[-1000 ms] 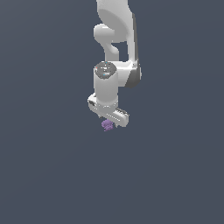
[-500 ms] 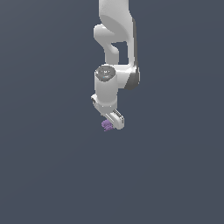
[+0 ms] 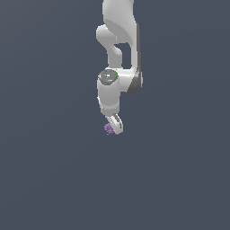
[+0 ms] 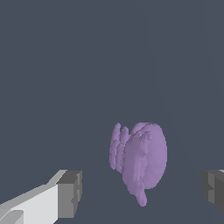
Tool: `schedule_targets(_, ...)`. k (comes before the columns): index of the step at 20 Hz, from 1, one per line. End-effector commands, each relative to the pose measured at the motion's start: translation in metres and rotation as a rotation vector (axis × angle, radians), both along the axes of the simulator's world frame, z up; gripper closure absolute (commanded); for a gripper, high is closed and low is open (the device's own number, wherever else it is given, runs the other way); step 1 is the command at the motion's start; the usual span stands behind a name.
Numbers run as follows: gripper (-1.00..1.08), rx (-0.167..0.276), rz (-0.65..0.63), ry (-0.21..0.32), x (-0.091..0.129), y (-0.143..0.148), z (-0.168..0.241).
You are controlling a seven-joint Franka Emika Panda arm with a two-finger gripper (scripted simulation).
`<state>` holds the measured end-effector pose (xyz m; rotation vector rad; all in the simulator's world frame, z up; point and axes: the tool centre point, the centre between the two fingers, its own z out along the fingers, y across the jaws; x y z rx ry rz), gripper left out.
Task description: Pick up the object and move it to a goal position.
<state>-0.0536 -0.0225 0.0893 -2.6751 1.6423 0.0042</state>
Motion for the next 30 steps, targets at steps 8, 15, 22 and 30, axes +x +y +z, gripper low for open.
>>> schedule_targets(8, -0.92, -0.004, -0.101, -0.001, -0.006, -0.002, -0.006)
schedule_targets(15, -0.92, -0.004, -0.100, 0.000, -0.006, -0.002, -0.012)
schedule_targets(22, -0.92, -0.004, -0.104, 0.000, -0.008, -0.002, -0.042)
schedule_targets(30, 1.08, -0.004, -0.104, 0.000, -0.007, -0.002, -0.057)
